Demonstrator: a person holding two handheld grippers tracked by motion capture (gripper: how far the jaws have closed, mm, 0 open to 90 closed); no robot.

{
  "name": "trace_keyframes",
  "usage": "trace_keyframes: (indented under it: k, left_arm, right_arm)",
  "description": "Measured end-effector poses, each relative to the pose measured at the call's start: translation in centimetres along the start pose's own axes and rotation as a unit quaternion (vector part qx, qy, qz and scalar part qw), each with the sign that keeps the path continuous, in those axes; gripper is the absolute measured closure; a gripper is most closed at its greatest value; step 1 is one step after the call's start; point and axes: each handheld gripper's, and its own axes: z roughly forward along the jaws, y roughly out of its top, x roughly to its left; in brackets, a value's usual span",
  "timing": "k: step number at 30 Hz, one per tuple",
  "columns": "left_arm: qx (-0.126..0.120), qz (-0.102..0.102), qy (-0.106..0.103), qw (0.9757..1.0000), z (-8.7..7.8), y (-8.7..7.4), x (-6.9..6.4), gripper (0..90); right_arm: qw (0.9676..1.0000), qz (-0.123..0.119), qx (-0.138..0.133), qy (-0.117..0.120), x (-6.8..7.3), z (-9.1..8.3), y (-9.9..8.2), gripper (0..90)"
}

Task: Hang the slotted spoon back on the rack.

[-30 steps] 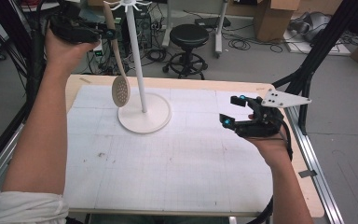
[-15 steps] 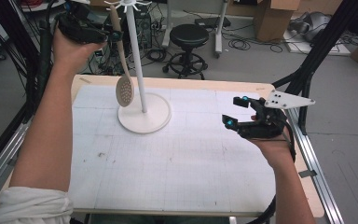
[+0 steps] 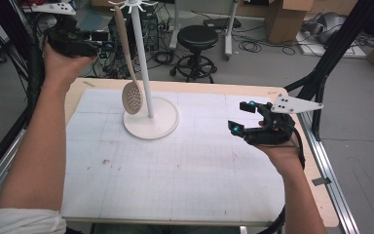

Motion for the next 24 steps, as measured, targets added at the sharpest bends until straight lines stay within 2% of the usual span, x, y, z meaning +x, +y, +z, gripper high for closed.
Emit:
trace_keyframes:
  k: [8,16,20,24]
  left_arm:
    - [-0.027,0.009,-0.014,0.9995,-2.1,-1.3,-0.6,33.1]
    - [-0.057,0.017,-0.060,0.9965,-3.7,-2.2,-3.0,26.8]
    - [-0.071,0.022,-0.075,0.9944,-4.5,-3.6,-4.4,23.6]
    - [-0.078,0.019,-0.083,0.9933,-4.7,-5.8,-5.1,22.5]
  right_arm:
    - [1.0000,-0.002,0.003,0.002,0.2,0.5,0.2,22.9]
    - [1.0000,-0.003,0.000,0.001,0.2,0.6,0.0,22.8]
    - [1.0000,0.003,-0.005,0.000,0.2,0.7,-0.5,22.8]
    - [1.0000,0.007,-0.003,-0.001,0.2,1.0,-1.2,22.8]
